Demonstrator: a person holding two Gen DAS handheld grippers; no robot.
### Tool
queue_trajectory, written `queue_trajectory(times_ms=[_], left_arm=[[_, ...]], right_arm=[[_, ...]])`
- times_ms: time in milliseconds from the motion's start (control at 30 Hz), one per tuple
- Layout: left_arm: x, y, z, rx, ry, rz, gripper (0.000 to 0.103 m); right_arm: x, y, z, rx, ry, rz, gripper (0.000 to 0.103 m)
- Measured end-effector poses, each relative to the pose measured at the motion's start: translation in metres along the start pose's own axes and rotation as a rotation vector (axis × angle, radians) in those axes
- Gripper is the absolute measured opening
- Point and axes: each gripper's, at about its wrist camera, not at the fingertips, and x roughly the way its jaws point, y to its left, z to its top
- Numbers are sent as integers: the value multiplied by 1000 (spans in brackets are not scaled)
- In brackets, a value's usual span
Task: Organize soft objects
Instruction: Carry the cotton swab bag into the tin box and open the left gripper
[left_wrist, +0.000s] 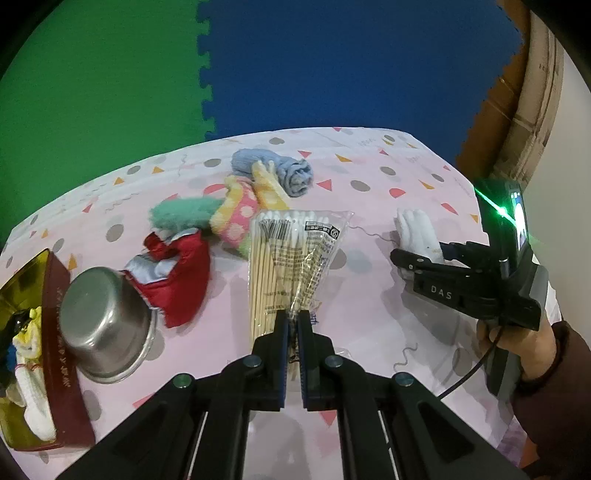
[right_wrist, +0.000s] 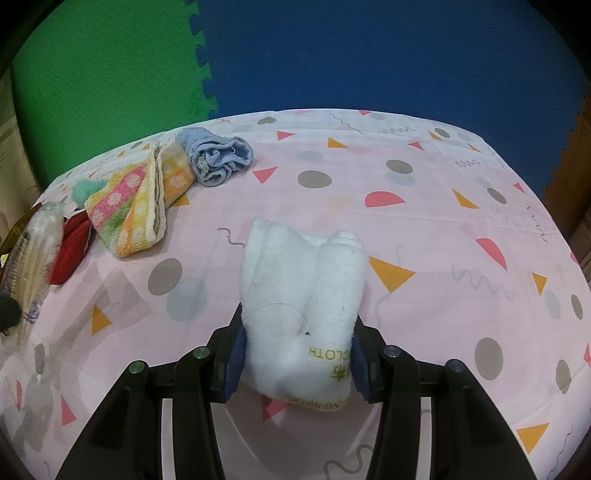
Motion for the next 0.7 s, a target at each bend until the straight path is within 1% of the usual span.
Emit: queue_trajectory(times_ms=[200,333,433,700], left_arm=[[-20,10,-2,-15,-26,15,4],[-31,22,-3,-28,-34,41,4],[-41,34,-6,-47,-39,61,4],[-69,85,-12,-124,-64,157,4]], right_arm=[[0,0,0,0,0,0,47],[0,1,0,0,0,0,47],[0,1,0,0,0,-1,47],[0,1,0,0,0,-1,47]])
